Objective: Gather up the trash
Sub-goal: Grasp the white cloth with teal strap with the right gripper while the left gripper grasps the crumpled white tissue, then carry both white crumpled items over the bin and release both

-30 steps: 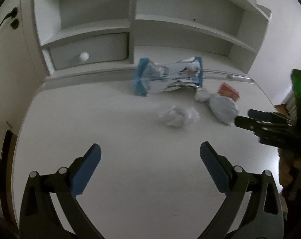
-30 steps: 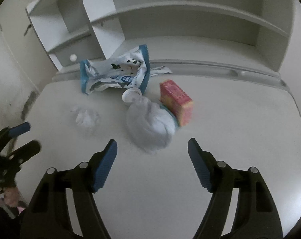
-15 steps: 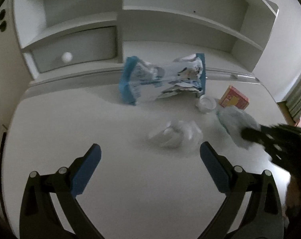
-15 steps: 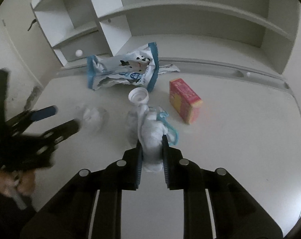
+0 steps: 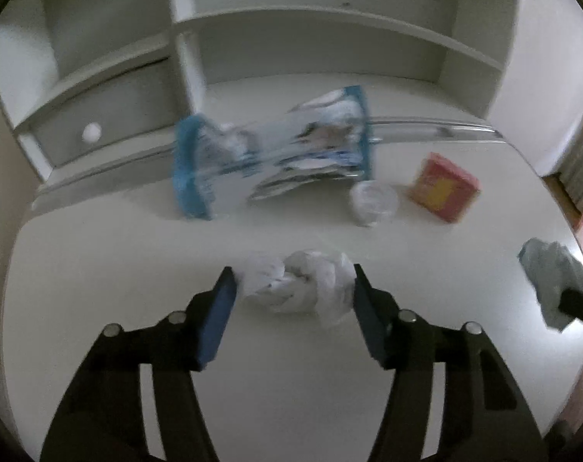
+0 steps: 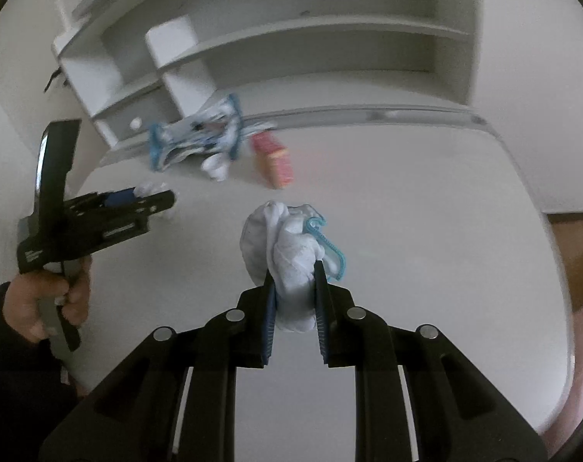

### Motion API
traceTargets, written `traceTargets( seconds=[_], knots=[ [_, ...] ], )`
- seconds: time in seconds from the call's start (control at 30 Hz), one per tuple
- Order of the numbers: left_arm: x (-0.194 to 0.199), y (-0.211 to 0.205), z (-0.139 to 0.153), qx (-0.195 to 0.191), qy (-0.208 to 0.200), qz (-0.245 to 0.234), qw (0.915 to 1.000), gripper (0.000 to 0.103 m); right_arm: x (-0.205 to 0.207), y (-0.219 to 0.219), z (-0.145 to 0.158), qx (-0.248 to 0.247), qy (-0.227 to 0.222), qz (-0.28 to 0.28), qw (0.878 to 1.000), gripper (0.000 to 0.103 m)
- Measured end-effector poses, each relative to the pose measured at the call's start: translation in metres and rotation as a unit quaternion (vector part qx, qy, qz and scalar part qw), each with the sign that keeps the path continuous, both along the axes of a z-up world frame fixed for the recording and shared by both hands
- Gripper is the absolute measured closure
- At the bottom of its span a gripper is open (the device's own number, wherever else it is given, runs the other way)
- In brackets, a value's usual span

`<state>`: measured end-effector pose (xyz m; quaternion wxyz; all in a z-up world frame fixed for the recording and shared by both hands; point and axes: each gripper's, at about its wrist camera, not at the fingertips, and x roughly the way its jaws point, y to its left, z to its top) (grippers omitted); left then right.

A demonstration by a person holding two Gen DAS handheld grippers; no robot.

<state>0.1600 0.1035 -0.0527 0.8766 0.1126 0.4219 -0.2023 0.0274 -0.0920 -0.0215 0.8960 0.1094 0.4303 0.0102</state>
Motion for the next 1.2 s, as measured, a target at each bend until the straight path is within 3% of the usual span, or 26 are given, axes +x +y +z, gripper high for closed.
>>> traceTargets(
  seconds=[0.17, 0.3, 0.37, 0.47, 0.5, 0.6, 0.7, 0.8, 0.9, 0.97, 1.1, 1.2],
  knots=[
    [-0.046, -0.071, 0.017, -0.018, -0.015, -0.092, 0.9955, 0.046, -0.058, -0.071, 0.006, 0.005, -0.017, -0.108, 0.994, 0.086],
    [-0.098, -0.149, 0.023, -0.040, -0.013, -0.196, 0.9798, 0.046, -0.130, -0.141, -0.002, 0.009, -0.019, -0.229, 0.973, 0.086],
    [-0.128, -0.190, 0.023, -0.051, -0.008, -0.247, 0.9677, 0.046, -0.164, -0.168, -0.008, 0.012, -0.016, -0.281, 0.960, 0.086],
    [-0.179, -0.252, 0.017, -0.063, 0.009, -0.328, 0.9426, 0.046, -0.228, -0.207, -0.022, 0.015, -0.006, -0.361, 0.933, 0.086],
    [-0.204, -0.277, 0.012, -0.067, 0.014, -0.363, 0.9292, 0.046, -0.246, -0.216, -0.027, 0.017, -0.001, -0.382, 0.924, 0.086],
    [-0.256, -0.325, -0.004, -0.066, 0.019, -0.429, 0.9005, 0.046, -0.307, -0.243, -0.045, 0.025, 0.016, -0.446, 0.894, 0.086],
    [-0.311, -0.375, -0.031, -0.057, 0.038, -0.500, 0.8635, 0.046, -0.357, -0.261, -0.069, 0.040, 0.037, -0.491, 0.870, 0.086],
    [-0.349, -0.407, -0.063, -0.043, 0.066, -0.544, 0.8351, 0.046, -0.397, -0.275, -0.100, 0.060, 0.064, -0.523, 0.848, 0.086],
    [-0.379, -0.438, -0.108, -0.015, 0.097, -0.575, 0.8124, 0.045, -0.426, -0.287, -0.136, 0.087, 0.092, -0.545, 0.829, 0.086],
    [-0.400, -0.453, -0.139, 0.012, 0.096, -0.590, 0.8015, 0.045, -0.442, -0.295, -0.163, 0.102, 0.112, -0.556, 0.817, 0.086],
    [-0.415, -0.473, -0.190, 0.047, 0.123, -0.599, 0.7898, 0.045, -0.459, -0.303, -0.206, 0.137, 0.137, -0.564, 0.802, 0.086],
    [-0.415, -0.474, -0.211, 0.070, 0.127, -0.600, 0.7867, 0.045, -0.466, -0.309, -0.228, 0.155, 0.149, -0.566, 0.796, 0.086]
  ],
)
